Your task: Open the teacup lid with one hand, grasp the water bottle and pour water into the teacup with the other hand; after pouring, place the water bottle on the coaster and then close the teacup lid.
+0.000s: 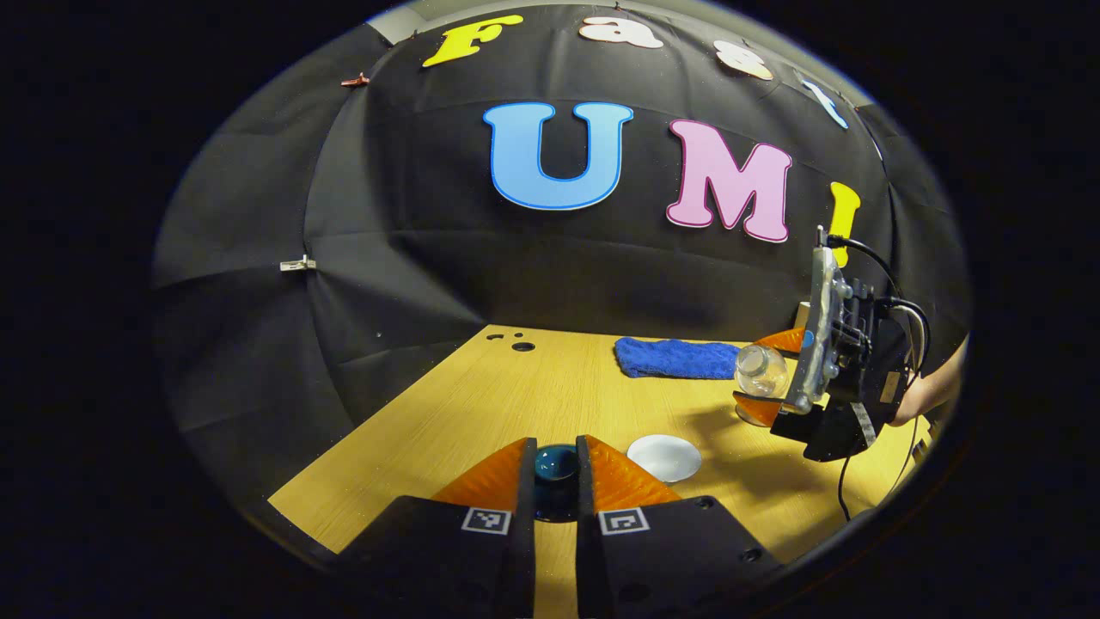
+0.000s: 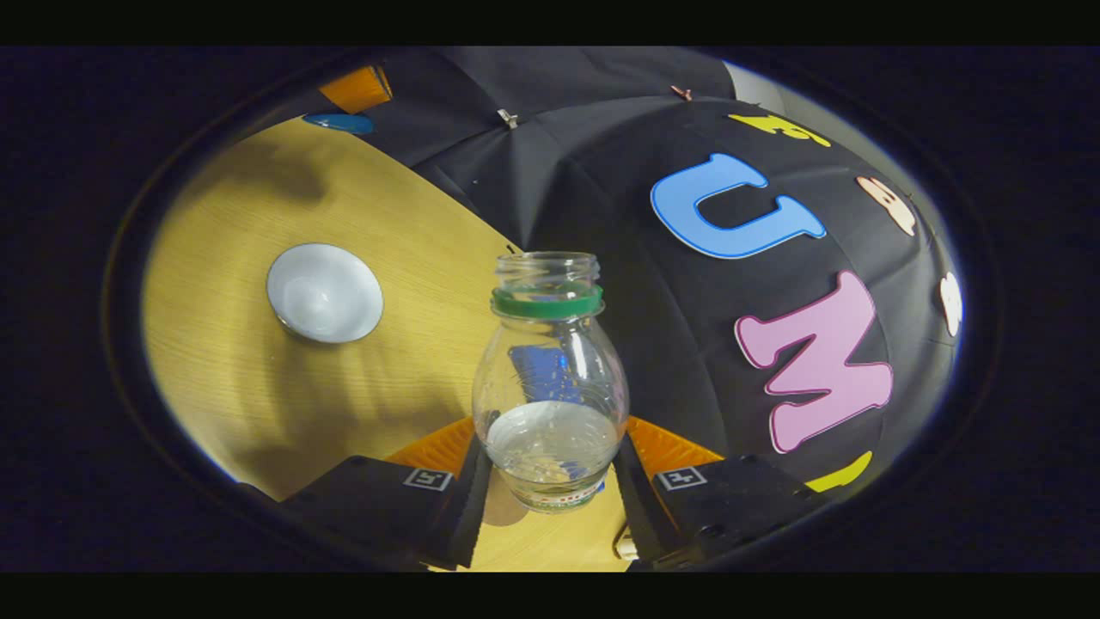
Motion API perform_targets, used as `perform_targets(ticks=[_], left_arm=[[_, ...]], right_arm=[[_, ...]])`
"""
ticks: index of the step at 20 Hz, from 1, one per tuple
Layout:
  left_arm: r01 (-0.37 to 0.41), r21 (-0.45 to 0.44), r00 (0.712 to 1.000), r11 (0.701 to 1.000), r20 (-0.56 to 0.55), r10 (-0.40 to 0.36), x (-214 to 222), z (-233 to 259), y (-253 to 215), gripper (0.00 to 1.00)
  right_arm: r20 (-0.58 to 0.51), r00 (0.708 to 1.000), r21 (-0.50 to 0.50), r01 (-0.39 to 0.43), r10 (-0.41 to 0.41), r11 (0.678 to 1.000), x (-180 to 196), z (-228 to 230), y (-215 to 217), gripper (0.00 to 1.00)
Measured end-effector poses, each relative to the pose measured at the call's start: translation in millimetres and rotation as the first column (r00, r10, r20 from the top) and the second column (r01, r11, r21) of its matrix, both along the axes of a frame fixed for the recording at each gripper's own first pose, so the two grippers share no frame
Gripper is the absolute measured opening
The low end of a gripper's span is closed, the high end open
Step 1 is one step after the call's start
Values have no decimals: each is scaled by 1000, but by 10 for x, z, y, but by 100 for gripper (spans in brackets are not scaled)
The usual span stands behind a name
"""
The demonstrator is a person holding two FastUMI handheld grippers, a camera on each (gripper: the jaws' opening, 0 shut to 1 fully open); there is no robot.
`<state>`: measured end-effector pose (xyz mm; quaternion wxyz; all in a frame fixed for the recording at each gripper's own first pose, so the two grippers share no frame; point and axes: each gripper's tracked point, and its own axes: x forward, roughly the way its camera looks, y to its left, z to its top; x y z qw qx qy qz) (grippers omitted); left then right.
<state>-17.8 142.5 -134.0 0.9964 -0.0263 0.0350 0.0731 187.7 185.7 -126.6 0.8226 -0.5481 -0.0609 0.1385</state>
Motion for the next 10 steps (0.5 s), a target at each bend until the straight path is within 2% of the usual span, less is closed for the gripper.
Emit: perform_targets(ticks=[4,8,9,10], left_arm=[[5,8,1000,1000,-2,-4,37,-18,31,23],[6,15,1000,1000,-4,-6,81,-47,54,23],[4,12,1000,1000,-3,-4,84,-54,52,23],[2,7,1000,1000,-2,-2,84,-54,57,23]], right_arm=[[30,999,-59,-11,12,998,111,15,20,71],[60,994,-172,-81,93,982,146,-24,159,71],[59,992,-190,-100,113,977,165,-74,228,75],[57,989,-208,-119,133,971,148,-112,270,71]])
